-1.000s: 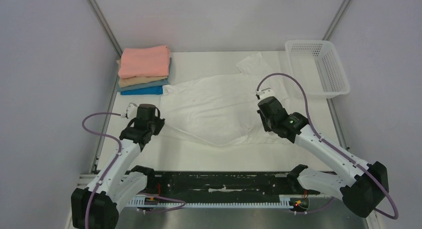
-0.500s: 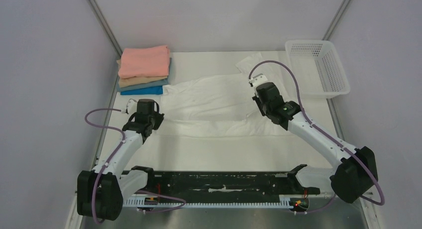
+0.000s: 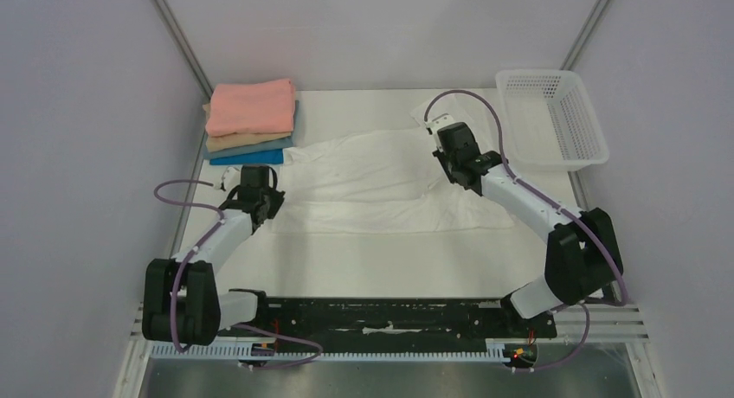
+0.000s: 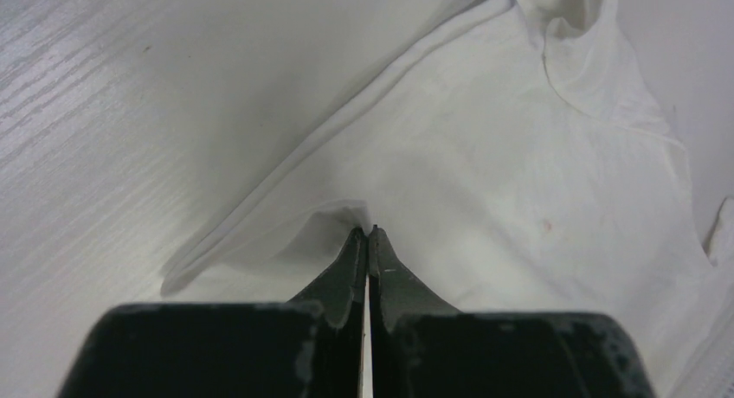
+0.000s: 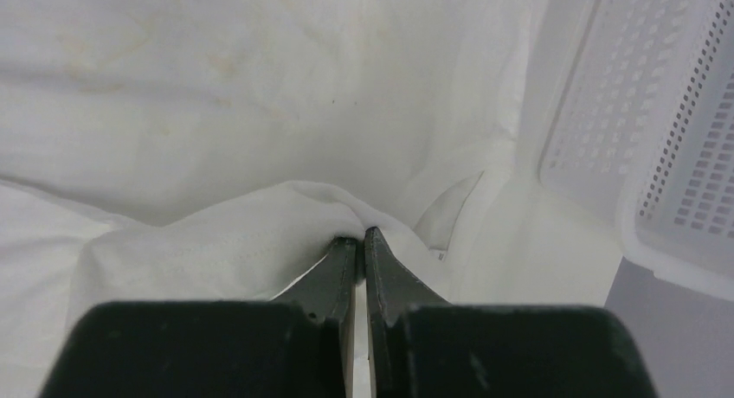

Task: Fold and stack the t-shirts
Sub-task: Fold the flattened tshirt in 1/3 of the way

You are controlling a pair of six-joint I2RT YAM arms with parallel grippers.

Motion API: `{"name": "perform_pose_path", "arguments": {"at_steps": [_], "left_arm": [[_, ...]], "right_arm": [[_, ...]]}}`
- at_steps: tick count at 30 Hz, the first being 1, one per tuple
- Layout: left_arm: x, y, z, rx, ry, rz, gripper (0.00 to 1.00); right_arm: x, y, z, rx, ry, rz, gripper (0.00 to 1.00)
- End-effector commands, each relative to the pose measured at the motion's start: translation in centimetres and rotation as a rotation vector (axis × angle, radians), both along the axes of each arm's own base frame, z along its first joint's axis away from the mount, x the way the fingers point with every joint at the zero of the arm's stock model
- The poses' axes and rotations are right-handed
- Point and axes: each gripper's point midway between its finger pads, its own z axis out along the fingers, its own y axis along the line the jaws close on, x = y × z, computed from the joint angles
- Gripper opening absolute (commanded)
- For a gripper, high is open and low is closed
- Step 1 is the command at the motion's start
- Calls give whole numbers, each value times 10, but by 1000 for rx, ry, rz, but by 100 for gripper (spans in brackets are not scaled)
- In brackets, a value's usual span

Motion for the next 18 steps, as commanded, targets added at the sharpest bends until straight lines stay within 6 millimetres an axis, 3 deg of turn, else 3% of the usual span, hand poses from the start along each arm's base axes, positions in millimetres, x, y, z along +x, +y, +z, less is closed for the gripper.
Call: {"name": "perform_pose_path", "arguments": {"at_steps": [1, 3, 6, 7, 8, 9, 11, 13, 16, 18], "left_arm": [[24, 7, 9, 30, -37, -5, 2], [26, 9, 4, 36, -19, -5, 13], [26, 21, 9, 94, 23, 8, 58], [27, 25, 14, 116, 27, 15, 70], [27, 28, 20, 137, 30, 11, 77], [28, 29, 27, 150, 32, 8, 78], [31, 27, 41, 155, 12, -20, 79], [31, 21, 53, 139, -11, -58, 80], [31, 2, 59, 84, -42, -152, 81], [32, -18, 59, 21, -70, -239, 81]], "right_arm": [[39, 9, 4, 14, -45, -1, 0], [54, 12, -11, 6, -15, 7, 9], [83, 14, -26, -28, 26, 0, 14], [94, 10, -26, -48, 24, -22, 20], [109, 7, -23, -72, 11, -45, 33], [122, 2, -16, -100, -13, -67, 59], [142, -9, -5, -164, -57, -121, 70], [150, -14, 11, -176, -81, -154, 79], [133, -9, 28, -95, -108, -139, 90], [104, -9, 23, -5, -110, -139, 98]]}}
